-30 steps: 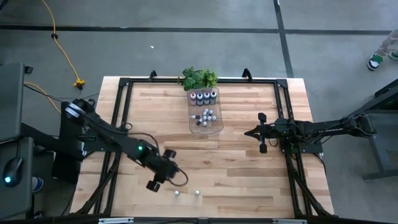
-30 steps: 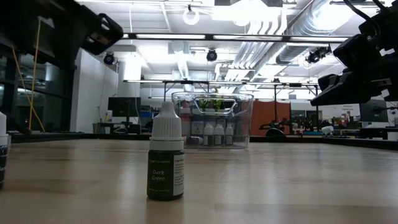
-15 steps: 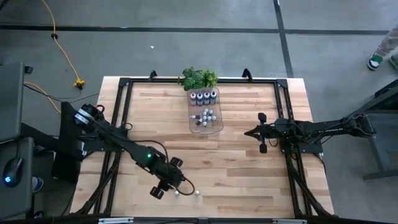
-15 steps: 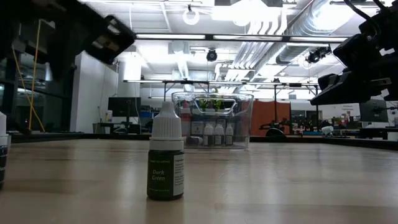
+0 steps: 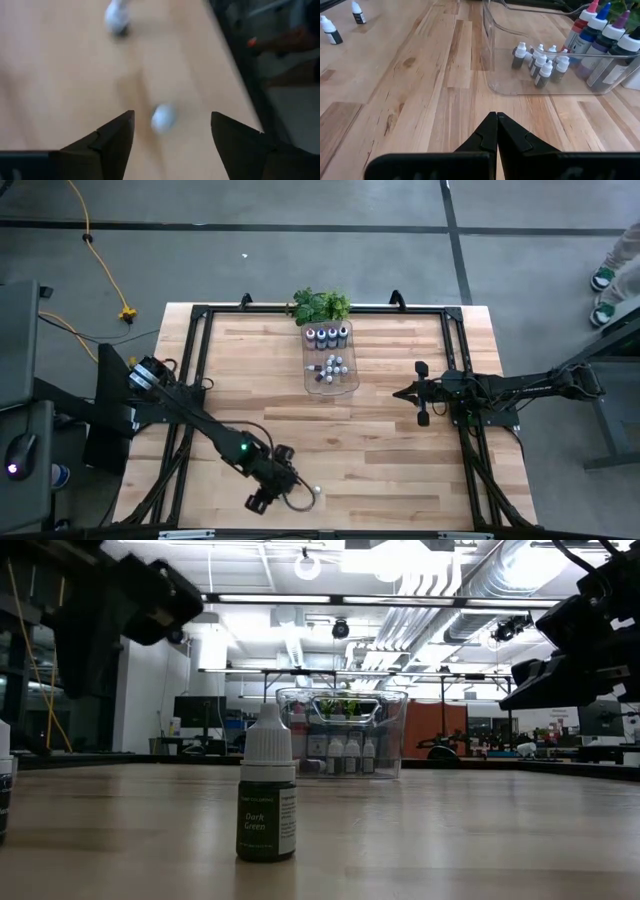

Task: Pick & Place food coloring
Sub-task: Put the small black food coloring bottle into the transparent bin

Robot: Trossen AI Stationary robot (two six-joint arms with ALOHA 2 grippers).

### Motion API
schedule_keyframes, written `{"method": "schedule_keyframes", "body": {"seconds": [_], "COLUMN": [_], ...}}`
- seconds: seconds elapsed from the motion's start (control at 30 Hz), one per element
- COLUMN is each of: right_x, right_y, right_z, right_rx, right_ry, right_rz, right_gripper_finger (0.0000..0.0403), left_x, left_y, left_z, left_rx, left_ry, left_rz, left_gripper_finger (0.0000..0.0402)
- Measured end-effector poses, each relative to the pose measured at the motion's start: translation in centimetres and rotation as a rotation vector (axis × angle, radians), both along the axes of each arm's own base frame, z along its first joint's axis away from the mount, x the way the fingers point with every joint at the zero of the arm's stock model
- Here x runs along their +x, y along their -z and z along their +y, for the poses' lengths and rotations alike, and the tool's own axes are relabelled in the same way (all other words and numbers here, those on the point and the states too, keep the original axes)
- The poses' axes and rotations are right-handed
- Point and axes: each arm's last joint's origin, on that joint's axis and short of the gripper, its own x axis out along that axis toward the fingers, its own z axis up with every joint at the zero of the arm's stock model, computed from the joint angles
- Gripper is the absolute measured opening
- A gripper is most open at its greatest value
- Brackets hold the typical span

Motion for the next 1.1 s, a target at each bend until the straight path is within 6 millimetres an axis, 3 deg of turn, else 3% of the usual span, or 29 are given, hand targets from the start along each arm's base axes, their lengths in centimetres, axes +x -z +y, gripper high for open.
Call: {"method": "schedule_keyframes", "body": {"seconds": [0.33, 1.1], "right_x": [0.0, 0.0], "right_y": [0.0, 0.0], "right_z": [0.0, 0.0], "right_rx": [0.0, 0.0], "right_ry": [0.0, 0.0], "right_rz": [-0.001, 0.001], "right_gripper_finger": [0.0, 0.0], "left_x": [0.7, 0.7], "left_y": [1.5, 2.5], "left_z": [-1.3, -1.1], "left_rx": [0.008, 0.045], "left_ry": [-0.02, -0.06], "left_rz": [-0.011, 0.032], "left_gripper_finger": [0.0253, 0.0252]}}
